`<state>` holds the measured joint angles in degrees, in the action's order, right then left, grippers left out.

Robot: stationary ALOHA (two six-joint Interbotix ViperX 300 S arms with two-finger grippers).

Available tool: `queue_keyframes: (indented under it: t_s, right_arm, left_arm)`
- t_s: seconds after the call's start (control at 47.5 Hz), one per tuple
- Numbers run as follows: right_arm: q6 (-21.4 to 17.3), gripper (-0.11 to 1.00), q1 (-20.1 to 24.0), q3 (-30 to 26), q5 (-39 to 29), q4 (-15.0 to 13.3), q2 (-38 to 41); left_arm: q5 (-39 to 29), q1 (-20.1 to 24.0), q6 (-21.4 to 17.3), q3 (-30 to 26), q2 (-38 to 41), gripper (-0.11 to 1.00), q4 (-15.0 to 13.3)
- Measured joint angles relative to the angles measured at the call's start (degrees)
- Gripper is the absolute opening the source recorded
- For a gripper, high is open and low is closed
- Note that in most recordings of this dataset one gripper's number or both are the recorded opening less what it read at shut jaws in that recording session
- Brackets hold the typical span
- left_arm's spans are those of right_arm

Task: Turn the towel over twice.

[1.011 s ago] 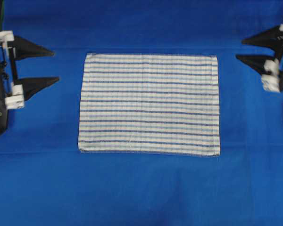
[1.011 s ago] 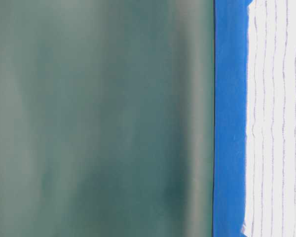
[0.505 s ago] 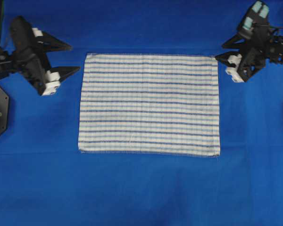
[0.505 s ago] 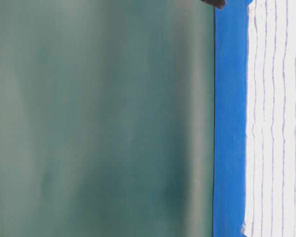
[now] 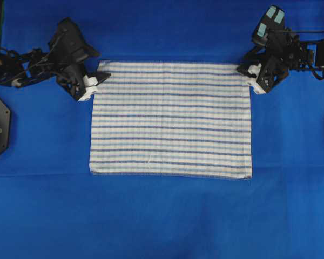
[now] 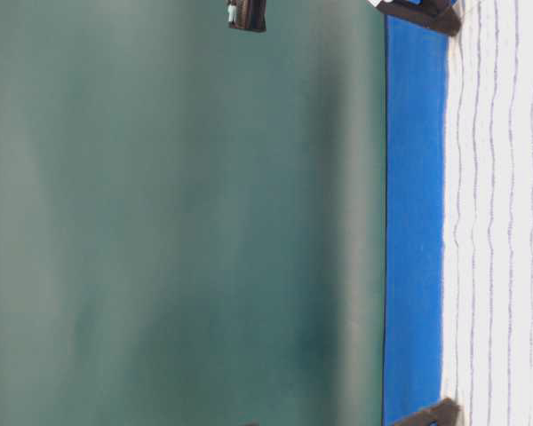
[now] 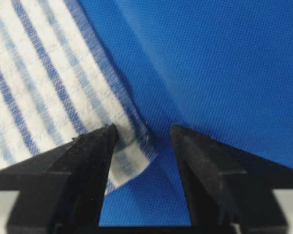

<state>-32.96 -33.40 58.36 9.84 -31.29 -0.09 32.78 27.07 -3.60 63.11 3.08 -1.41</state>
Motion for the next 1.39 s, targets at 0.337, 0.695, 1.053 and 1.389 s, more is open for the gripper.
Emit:
queue_keyframes:
  t_s: [0.337, 0.695, 1.053, 1.389]
  right_arm:
    - [0.53, 0.04, -0.18, -0.26, 0.0, -0.53, 0.26]
    - [2.9, 0.04, -2.11, -4.39, -5.8, -0.79, -0.09]
    - [9.58, 0.04, -7.21, -13.97, -15.29, -0.88, -4.66]
    - [16.96, 0.04, -8.79, -23.29, -26.37, -0.79, -12.13]
  left_arm:
    - [-5.36, 0.26, 0.18, -1.41, 2.29, 0.04, 0.0]
    - [-7.21, 3.6, 0.09, -2.11, -2.9, 0.04, 0.0]
    - [-13.1, 9.76, -3.25, -7.47, -13.54, 0.04, 0.0]
    - [-13.36, 11.78, -4.31, -12.74, -18.98, 0.04, 0.0]
